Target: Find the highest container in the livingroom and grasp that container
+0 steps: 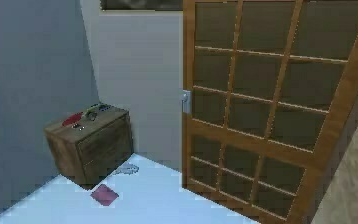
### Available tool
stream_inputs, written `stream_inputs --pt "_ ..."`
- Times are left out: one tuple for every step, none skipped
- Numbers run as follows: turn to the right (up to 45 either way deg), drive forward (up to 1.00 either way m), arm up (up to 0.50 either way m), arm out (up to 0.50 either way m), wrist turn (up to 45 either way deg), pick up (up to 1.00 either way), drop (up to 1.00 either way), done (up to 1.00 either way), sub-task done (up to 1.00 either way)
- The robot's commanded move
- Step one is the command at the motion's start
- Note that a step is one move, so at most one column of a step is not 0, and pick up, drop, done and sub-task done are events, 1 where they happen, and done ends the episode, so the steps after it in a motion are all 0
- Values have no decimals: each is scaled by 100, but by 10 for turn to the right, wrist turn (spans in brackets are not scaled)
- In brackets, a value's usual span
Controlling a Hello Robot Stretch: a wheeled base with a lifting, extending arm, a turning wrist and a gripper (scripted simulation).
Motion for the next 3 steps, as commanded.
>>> stream_inputs --pt "450 0 0 0 0 0 0 0 0" --pt "330 0 0 0 0 0 0 0 0" --pt "0 100 0 0 0 0 0 0 0"
